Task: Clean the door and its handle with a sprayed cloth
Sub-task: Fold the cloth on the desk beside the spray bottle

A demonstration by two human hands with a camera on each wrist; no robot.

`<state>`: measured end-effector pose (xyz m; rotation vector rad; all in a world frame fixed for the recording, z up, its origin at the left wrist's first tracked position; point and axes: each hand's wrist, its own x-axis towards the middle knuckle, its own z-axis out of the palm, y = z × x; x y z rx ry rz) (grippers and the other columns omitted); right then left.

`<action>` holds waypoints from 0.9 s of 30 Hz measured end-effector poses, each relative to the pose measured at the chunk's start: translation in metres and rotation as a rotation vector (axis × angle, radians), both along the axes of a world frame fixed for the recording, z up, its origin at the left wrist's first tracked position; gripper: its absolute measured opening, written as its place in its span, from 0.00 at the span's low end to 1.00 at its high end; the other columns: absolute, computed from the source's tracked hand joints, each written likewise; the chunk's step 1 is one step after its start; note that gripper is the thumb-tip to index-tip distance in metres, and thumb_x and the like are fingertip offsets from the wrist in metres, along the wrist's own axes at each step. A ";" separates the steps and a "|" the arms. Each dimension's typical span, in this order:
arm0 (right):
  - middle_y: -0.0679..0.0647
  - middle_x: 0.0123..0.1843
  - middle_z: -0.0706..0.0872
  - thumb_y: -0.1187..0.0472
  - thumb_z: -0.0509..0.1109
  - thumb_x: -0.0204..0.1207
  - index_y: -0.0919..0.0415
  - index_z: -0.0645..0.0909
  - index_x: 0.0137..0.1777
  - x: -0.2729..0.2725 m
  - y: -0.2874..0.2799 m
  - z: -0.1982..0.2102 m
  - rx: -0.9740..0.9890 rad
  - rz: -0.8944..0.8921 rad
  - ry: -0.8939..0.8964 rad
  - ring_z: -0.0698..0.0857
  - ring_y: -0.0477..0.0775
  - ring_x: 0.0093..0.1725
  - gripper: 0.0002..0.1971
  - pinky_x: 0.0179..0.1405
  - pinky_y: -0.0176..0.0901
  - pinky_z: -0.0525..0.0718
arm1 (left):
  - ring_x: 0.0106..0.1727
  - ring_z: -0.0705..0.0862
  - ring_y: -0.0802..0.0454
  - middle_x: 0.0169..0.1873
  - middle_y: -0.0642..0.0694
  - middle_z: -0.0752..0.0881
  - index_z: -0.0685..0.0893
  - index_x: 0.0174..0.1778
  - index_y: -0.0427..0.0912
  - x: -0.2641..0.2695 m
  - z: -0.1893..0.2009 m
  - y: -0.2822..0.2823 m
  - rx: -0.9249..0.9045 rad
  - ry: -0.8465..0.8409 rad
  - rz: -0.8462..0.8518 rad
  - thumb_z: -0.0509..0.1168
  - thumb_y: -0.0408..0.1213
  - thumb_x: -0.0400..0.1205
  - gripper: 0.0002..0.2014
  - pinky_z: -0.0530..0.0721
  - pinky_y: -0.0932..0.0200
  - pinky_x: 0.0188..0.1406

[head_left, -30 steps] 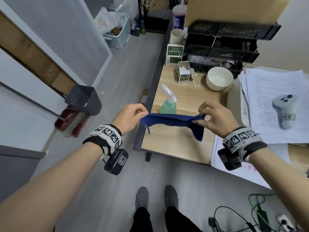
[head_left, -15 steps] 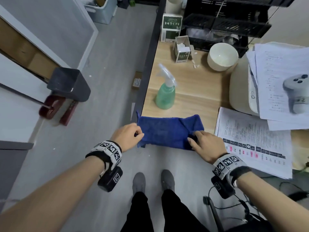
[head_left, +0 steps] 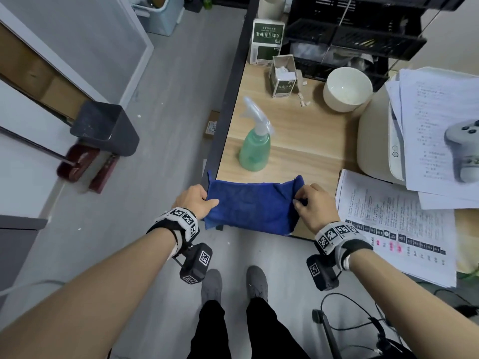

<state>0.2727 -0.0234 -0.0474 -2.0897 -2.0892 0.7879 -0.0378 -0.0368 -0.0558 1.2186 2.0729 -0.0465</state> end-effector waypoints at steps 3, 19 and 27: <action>0.50 0.44 0.86 0.63 0.73 0.76 0.53 0.82 0.40 -0.004 0.009 0.004 0.067 -0.055 0.148 0.86 0.58 0.43 0.05 0.44 0.48 0.81 | 0.46 0.87 0.39 0.40 0.44 0.87 0.79 0.35 0.46 0.002 0.001 -0.001 0.051 -0.120 0.088 0.73 0.44 0.78 0.11 0.84 0.51 0.46; 0.51 0.60 0.79 0.64 0.70 0.77 0.55 0.83 0.59 0.005 -0.012 -0.001 0.177 0.159 0.303 0.80 0.56 0.62 0.11 0.61 0.53 0.83 | 0.47 0.87 0.37 0.49 0.36 0.87 0.76 0.51 0.42 -0.021 0.013 -0.009 0.306 -0.349 0.402 0.66 0.36 0.84 0.04 0.87 0.49 0.34; 0.53 0.77 0.70 0.53 0.77 0.75 0.49 0.77 0.76 -0.025 -0.010 -0.017 0.009 0.403 0.069 0.73 0.59 0.71 0.28 0.52 0.59 0.87 | 0.38 0.86 0.42 0.44 0.36 0.90 0.79 0.56 0.43 -0.025 0.021 -0.019 0.371 -0.408 0.394 0.64 0.37 0.86 0.05 0.78 0.60 0.23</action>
